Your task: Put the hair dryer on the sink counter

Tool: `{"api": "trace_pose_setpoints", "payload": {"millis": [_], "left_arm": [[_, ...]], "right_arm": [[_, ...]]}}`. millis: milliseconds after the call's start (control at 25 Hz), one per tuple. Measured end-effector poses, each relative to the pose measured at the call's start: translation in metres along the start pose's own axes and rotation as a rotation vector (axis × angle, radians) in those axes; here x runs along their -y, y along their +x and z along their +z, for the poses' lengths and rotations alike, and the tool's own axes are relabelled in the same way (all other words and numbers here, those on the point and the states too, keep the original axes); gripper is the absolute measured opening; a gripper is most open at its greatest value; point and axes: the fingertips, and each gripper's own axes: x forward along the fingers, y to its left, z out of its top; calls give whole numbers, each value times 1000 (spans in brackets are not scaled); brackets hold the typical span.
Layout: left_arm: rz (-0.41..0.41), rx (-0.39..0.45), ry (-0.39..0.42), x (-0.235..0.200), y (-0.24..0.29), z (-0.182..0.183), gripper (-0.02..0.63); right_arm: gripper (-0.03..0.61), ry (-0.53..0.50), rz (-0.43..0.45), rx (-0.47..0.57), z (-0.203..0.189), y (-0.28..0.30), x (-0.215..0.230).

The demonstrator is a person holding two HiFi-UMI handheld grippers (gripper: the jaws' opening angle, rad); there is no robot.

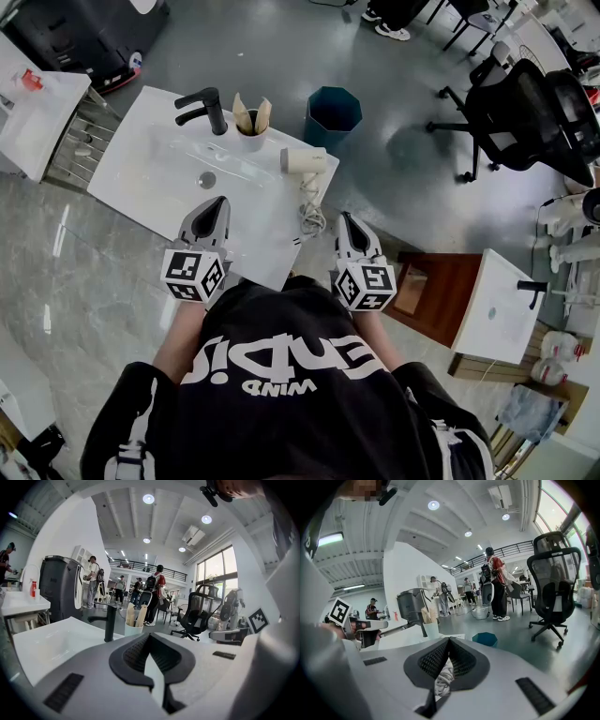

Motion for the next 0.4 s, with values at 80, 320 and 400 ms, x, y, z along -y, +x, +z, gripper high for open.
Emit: {"api": "trace_pose_setpoints", "payload": {"millis": [80, 320, 400], "left_arm": [[4, 1, -4, -2, 0, 0, 8], [8, 1, -10, -2, 0, 1, 9], [7, 1, -11, -2, -1, 1, 8]], "right_arm": [[23, 0, 1, -3, -1, 1, 0], [23, 2, 2, -10, -1, 3, 1], [23, 1, 4, -12, -1, 4, 1]]}}
